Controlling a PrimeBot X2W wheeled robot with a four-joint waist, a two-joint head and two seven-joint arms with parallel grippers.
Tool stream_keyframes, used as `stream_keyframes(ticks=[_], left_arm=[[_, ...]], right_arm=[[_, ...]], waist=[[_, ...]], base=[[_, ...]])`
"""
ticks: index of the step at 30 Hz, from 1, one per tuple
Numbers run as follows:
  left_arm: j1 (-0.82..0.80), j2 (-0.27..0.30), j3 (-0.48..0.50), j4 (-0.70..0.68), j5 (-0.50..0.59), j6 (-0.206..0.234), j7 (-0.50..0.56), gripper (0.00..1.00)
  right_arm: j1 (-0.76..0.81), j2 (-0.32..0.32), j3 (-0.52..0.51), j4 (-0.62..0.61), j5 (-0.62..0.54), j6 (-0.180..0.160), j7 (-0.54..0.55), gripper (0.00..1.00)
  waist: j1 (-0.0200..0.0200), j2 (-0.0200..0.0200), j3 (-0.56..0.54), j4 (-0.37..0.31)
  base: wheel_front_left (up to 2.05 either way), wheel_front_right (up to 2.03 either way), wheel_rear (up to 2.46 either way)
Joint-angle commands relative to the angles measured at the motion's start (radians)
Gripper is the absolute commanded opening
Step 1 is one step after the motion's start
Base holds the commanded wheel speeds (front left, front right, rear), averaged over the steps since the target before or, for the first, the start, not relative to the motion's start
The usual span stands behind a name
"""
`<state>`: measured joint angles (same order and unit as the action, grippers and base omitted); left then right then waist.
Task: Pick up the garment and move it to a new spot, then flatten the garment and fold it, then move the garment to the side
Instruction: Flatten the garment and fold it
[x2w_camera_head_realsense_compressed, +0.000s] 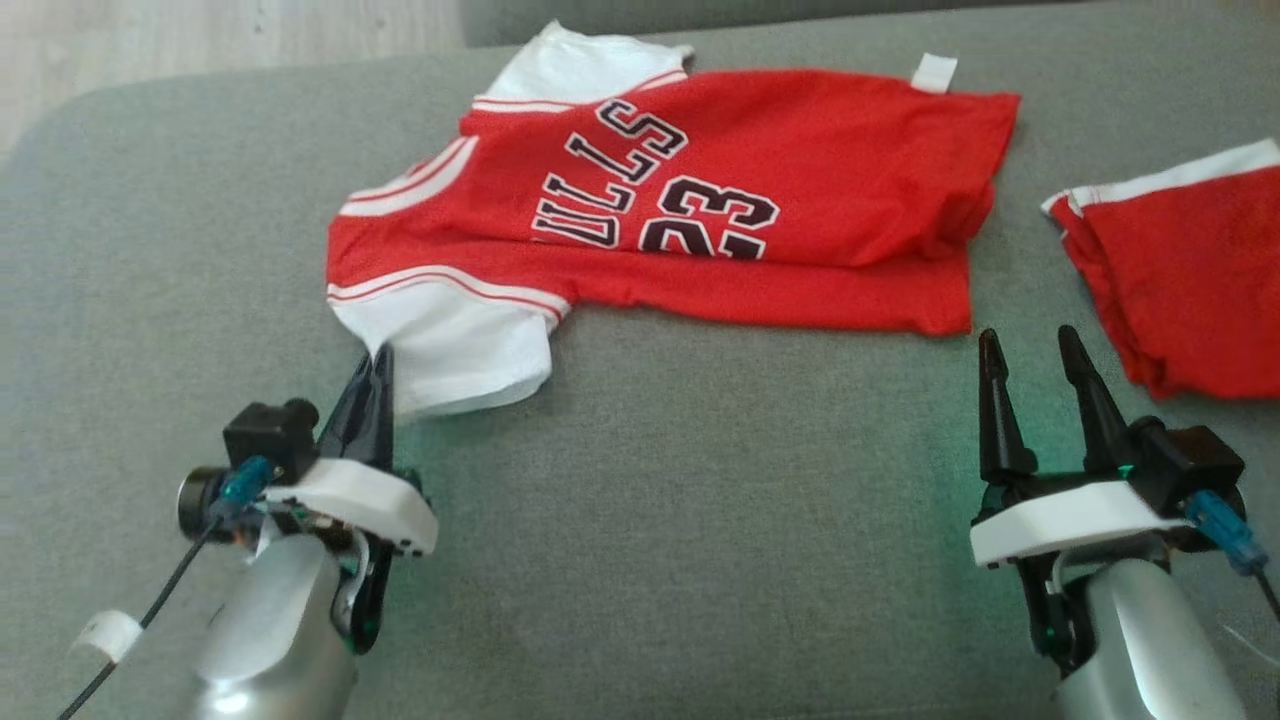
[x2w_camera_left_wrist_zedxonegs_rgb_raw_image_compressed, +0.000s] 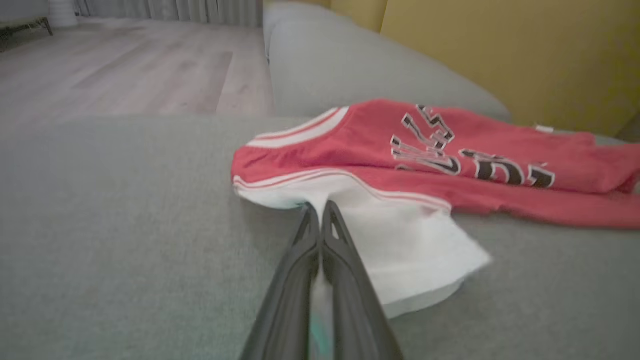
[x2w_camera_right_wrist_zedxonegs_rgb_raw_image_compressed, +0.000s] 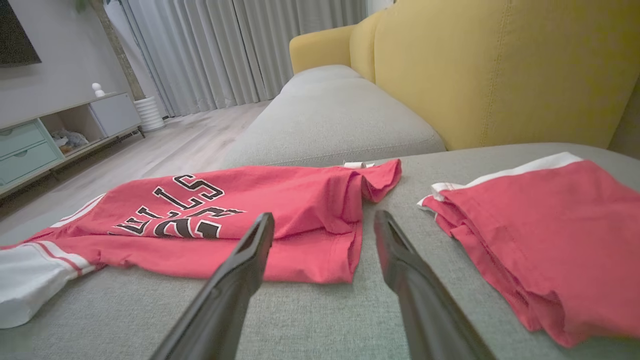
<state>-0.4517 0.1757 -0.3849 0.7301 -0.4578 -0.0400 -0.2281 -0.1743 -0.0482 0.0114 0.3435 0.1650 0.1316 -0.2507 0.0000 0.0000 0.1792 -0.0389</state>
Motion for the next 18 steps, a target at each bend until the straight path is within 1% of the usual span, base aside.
stream_keyframes(ticks=[1,4,7,10,13,14,18], left_arm=[[-0.023,0.018,0.044,-0.055,0.004,0.007,-0.019,0.00],[0.000,0.012,0.063,-0.158,0.014,0.013,-0.031,0.00],[0.025,0.008,0.079,-0.265,0.042,0.023,-0.033,0.00],[0.052,-0.002,0.096,-0.358,0.065,0.022,-0.033,0.00],[0.068,-0.011,0.097,-0.407,0.083,0.009,-0.033,0.00],[0.071,-0.015,0.091,-0.421,0.095,0.000,-0.033,0.00],[0.065,-0.029,0.086,-0.435,0.111,-0.012,-0.034,0.00]], right_arm=[[-0.021,-0.002,0.014,-0.023,-0.011,-0.001,-0.004,1.00],[-0.030,-0.002,-0.005,-0.011,-0.023,-0.001,0.015,1.00],[-0.053,-0.002,-0.035,0.015,-0.030,-0.001,0.054,1.00],[-0.097,-0.002,-0.078,0.058,-0.038,-0.001,0.102,1.00],[-0.157,-0.002,-0.141,0.129,-0.029,-0.001,0.150,1.00],[-0.197,-0.002,-0.170,0.187,-0.026,-0.001,0.171,1.00],[-0.263,-0.002,-0.205,0.306,-0.054,-0.001,0.197,1.00]], waist=[[0.0000,0.0000,-0.017,0.016],[0.0000,0.0000,-0.025,0.035],[0.0000,0.0000,-0.021,0.056],[0.0000,0.0000,-0.006,0.075],[0.0000,0.0000,0.014,0.095],[0.0000,0.0000,0.027,0.107],[0.0000,0.0000,0.044,0.126]], base=[[0.00,0.00,0.00],[0.00,0.00,0.00],[0.00,0.00,0.00],[0.00,0.00,0.00],[0.00,0.00,0.00],[0.00,0.00,0.00],[0.00,0.00,0.00]])
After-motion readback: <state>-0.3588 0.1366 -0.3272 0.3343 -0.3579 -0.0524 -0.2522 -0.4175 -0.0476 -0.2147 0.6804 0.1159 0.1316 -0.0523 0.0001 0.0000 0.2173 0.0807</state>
